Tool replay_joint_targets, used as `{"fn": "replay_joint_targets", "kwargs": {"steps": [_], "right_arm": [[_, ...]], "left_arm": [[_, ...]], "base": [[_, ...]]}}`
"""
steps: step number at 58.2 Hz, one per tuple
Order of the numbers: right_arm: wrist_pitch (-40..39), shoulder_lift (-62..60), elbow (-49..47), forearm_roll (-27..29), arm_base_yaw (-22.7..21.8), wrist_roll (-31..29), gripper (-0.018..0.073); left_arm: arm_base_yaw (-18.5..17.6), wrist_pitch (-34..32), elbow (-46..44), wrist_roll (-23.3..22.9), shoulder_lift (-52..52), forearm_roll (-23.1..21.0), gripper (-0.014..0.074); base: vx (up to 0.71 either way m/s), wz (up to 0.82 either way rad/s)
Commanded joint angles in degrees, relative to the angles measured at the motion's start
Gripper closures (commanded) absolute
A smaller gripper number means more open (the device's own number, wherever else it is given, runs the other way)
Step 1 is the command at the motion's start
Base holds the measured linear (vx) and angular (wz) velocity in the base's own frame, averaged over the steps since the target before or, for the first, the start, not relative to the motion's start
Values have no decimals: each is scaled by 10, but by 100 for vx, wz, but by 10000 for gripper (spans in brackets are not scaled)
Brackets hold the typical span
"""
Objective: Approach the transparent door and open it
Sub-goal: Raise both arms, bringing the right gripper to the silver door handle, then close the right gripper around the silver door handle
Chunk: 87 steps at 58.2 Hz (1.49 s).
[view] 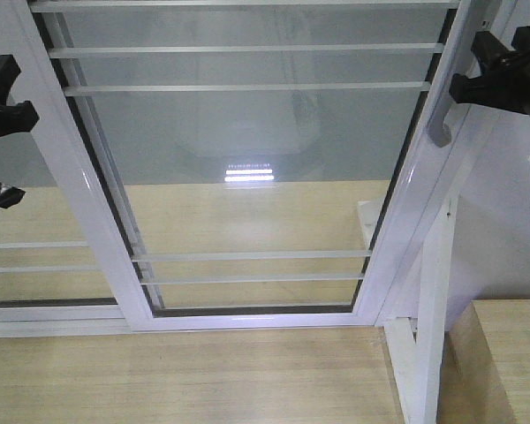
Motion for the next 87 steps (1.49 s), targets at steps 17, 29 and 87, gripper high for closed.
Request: {"fn": "replay_joint_targets", "kwargs": {"steps": [17,29,87], "right_arm": [[-88,33,-21,12,0,-38,30],[-169,97,-21,112,0,-39,30],[-121,285,-216,49,-35,-33,30]], "left_arm": [[-1,-42,-20,0,-12,-6,140],[-1,-42,-20,0,-12,-6,140],[-1,-12,-20,0,-12,-6,146]], "base": [[0,0],[0,0],[0,0]]}}
